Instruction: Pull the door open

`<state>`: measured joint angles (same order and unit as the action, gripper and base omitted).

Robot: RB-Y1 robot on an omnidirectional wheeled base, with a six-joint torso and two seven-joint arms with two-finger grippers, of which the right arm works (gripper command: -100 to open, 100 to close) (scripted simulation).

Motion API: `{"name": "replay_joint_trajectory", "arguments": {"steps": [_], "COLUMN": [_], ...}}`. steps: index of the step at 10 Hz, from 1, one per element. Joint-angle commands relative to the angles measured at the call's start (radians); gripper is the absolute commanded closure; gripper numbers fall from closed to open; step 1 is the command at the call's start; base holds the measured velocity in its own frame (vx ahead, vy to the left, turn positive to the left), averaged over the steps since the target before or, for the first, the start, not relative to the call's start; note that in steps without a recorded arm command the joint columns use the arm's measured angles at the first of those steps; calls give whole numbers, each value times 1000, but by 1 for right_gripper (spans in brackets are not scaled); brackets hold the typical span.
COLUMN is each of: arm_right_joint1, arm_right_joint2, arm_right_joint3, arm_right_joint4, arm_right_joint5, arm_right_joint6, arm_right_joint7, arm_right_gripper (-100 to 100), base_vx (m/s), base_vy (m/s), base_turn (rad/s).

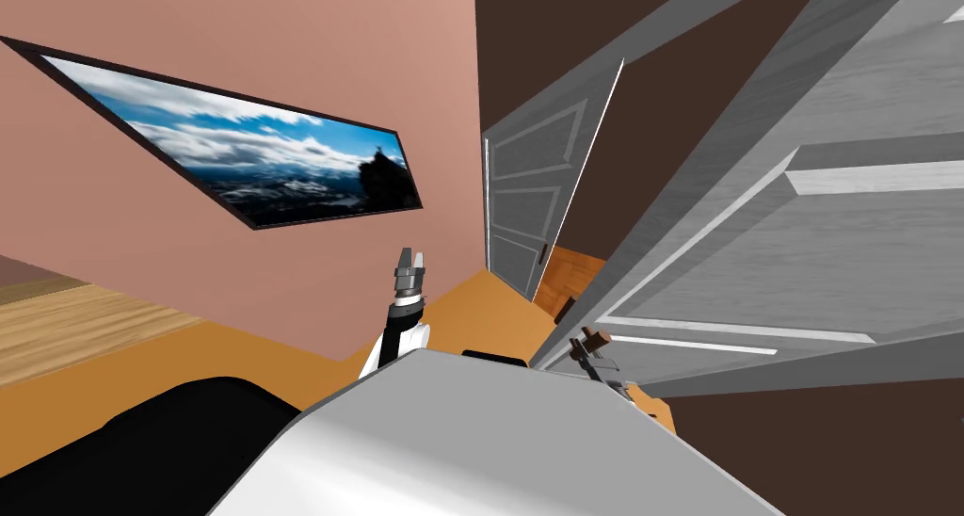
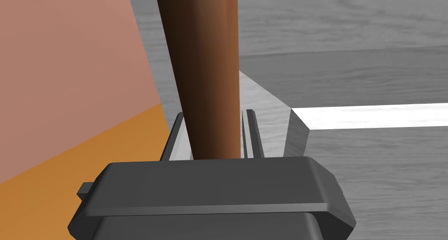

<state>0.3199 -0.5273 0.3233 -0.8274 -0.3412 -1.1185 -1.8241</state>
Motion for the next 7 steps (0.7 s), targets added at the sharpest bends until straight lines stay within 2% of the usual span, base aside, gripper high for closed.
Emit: {"name": "replay_joint_trajectory", "arguments": {"steps": [1, 3, 4, 7], "arm_right_joint1": [-7, -15, -11, -14], "arm_right_joint2": [-6, -10, -7, -13], "arm_right_joint3": [2, 8, 9, 17], "arm_right_joint4": [4, 14, 8, 29], "arm_right_joint5": [2, 6, 6, 13], "arm_right_joint6": [-9, -16, -9, -31], "arm_right_joint7": [-7, -16, -11, -24], "arm_right_gripper": [100, 100, 100, 100], "base_vx": [-208, -222, -81, -167], "base_vy": [-66, -71, -20, -42], "base_turn": [113, 129, 29, 139]}}
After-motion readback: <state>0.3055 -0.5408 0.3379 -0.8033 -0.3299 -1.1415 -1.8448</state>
